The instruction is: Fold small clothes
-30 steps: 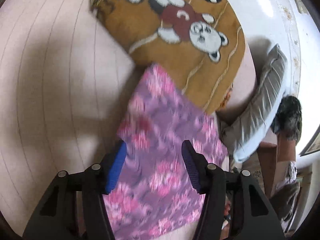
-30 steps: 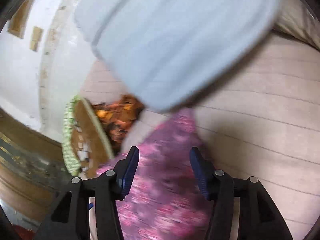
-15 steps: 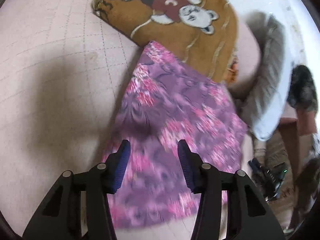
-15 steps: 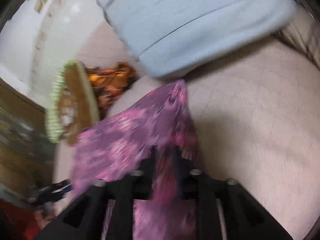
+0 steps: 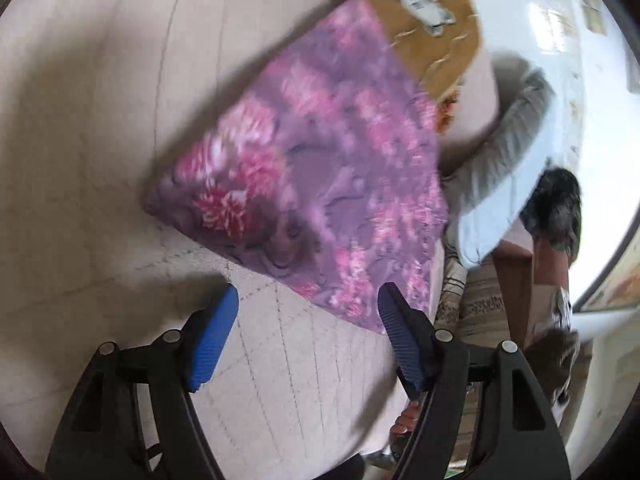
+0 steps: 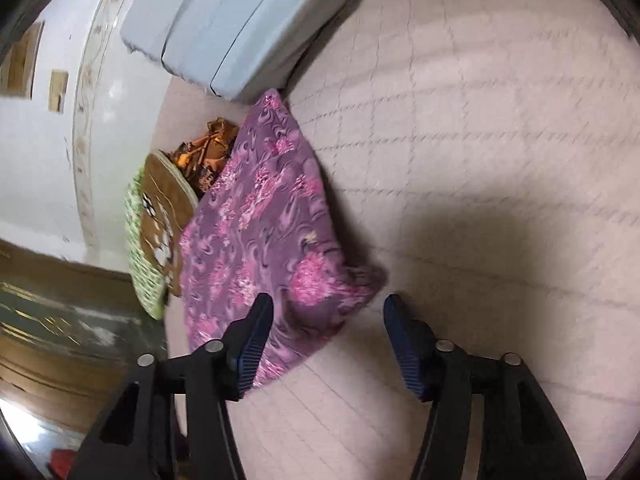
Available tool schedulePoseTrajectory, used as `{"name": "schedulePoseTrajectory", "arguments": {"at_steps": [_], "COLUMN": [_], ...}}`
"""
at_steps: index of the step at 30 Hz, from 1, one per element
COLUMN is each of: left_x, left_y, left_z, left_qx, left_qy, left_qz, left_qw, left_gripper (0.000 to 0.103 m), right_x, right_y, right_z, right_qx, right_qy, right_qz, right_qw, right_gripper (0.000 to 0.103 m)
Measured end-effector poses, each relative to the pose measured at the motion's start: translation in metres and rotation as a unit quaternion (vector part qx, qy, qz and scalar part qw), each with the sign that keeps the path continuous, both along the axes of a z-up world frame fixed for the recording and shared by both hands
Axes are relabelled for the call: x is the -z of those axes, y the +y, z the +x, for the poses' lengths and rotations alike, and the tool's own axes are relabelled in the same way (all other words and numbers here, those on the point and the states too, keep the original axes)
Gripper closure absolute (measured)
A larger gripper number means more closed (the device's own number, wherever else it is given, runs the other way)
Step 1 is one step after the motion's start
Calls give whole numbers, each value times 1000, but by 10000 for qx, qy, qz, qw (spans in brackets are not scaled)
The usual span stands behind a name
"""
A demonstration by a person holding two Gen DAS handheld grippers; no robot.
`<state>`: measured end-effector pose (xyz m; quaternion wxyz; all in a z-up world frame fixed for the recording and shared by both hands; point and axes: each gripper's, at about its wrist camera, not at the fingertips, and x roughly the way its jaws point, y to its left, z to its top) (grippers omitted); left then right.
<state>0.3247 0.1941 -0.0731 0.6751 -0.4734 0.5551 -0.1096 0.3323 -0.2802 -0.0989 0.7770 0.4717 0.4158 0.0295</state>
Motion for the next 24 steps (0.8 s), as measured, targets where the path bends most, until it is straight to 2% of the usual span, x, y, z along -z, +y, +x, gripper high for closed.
{"name": "schedulePoseTrajectory", "arguments": {"at_steps": [2, 3, 4, 6, 8, 10, 12, 14, 15, 17, 19, 20, 22, 23, 24], "left_x": [0, -5, -11, -25, -34, -30, -10, 8, 11, 9, 1, -5, -24, -30, -39], "left_y": [-1, 0, 1, 3, 2, 1, 2, 8, 16, 23, 23, 24, 23, 25, 26], "left_z": [5, 9, 12, 16, 18, 21, 23, 20, 16, 11, 9, 8, 4, 3, 2], "left_qx": [-195, -297, -365, -384, -291, -209, -183, -293, -370, -320, -139, -25, 247, 301, 358], "left_qy": [-58, -159, -210, -419, -576, -479, -178, 29, -22, -36, -97, -122, -309, -399, -503], "left_qz": [-9, 19, 81, 105, 334, 788, 936, 765, 558, 439, 576, 720, 1059, 1149, 1234], "left_qw": [9998, 9994, 9991, 9983, 9974, 9955, 9953, 9966, 9978, 9985, 9982, 9973, 9936, 9921, 9904], "left_gripper": [31, 33, 37, 62, 65, 66, 76, 85, 86, 86, 85, 83, 71, 61, 54], "right_x": [2, 1, 1, -5, -35, -58, -49, -20, -1, 0, -6, -11, -26, -36, -47], "right_y": [6, 7, 7, 7, 7, 12, 12, 10, 9, 5, 3, 2, -1, -1, 1], "right_z": [9, 12, 17, 27, 24, 19, 18, 26, 28, 22, 17, 14, 3, -4, -10], "right_qx": [185, 278, 291, 84, -54, -305, -372, -449, -478, -314, -194, -141, 46, 122, 175], "right_qy": [-33, -80, -87, -124, -623, -844, -642, -57, 218, 35, 91, 164, 103, 1, -94], "right_qz": [-55, -42, -13, 151, -120, -773, -1084, -1327, -1387, -1184, -1019, -1074, -1238, -1284, -1399], "right_qw": [9998, 9996, 9995, 9998, 9980, 9930, 9913, 9901, 9889, 9925, 9946, 9940, 9922, 9916, 9900], "right_gripper": [41, 49, 92, 92, 92, 92, 92, 91, 92, 85, 75, 74, 73, 72, 68]}}
